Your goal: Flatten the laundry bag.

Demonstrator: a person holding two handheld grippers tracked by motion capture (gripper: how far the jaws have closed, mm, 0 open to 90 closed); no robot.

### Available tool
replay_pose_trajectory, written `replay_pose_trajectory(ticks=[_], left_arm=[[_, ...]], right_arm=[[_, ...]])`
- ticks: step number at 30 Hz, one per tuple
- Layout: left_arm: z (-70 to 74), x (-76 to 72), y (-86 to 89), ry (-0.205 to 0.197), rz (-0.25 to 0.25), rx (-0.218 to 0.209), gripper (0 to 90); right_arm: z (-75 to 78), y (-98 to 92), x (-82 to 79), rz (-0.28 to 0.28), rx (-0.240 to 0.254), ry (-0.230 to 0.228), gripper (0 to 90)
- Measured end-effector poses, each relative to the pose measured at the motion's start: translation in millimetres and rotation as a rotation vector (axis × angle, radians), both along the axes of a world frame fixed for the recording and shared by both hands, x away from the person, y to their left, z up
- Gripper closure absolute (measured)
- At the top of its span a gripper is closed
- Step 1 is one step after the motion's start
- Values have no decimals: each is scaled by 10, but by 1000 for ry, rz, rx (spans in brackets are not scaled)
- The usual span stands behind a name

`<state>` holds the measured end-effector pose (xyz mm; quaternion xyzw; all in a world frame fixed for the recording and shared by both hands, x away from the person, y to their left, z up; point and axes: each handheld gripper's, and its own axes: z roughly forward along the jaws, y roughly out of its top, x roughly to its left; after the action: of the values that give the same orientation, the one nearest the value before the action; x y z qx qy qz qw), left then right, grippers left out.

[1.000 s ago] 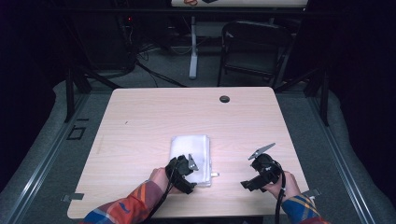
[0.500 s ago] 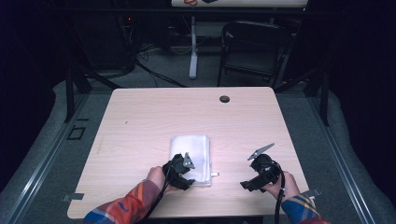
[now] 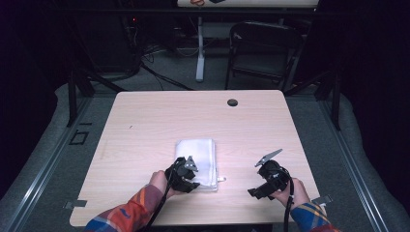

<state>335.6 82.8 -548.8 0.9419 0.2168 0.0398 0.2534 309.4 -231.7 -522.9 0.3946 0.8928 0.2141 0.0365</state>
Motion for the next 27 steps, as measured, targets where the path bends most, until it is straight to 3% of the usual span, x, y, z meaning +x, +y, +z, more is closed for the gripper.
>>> replay_pose_trajectory(ticks=[6, 8, 15, 19, 20, 22, 23, 24, 26, 27], left_arm=[[0, 9, 10, 7, -1, 3, 617], [0, 8, 5, -1, -5, 10, 638], [-14, 2, 3, -20, -3, 23, 738], [-8, 13, 24, -31, -1, 15, 805], [-5, 16, 26, -35, -2, 11, 823], [1, 10, 28, -34, -2, 6, 832], [5, 8, 28, -43, -4, 5, 832], [11, 5, 30, -45, -9, 4, 835], [14, 5, 33, -47, -8, 1, 837], [16, 4, 35, -51, -9, 1, 840]], right_arm=[[-14, 17, -6, -12, 21, -9, 147], [1, 13, 2, 3, -8, -6, 146], [13, 55, -15, 12, 7, -10, 160], [21, 102, -26, 17, 1, -23, 231], [27, 127, -25, 25, 0, -25, 315], [32, 143, -22, 31, -16, -33, 353], [31, 167, -24, 33, 0, -38, 386], [49, 216, -18, 36, -4, -52, 510], [63, 244, -17, 41, 0, -63, 552], [77, 276, -15, 49, 20, -64, 643]])
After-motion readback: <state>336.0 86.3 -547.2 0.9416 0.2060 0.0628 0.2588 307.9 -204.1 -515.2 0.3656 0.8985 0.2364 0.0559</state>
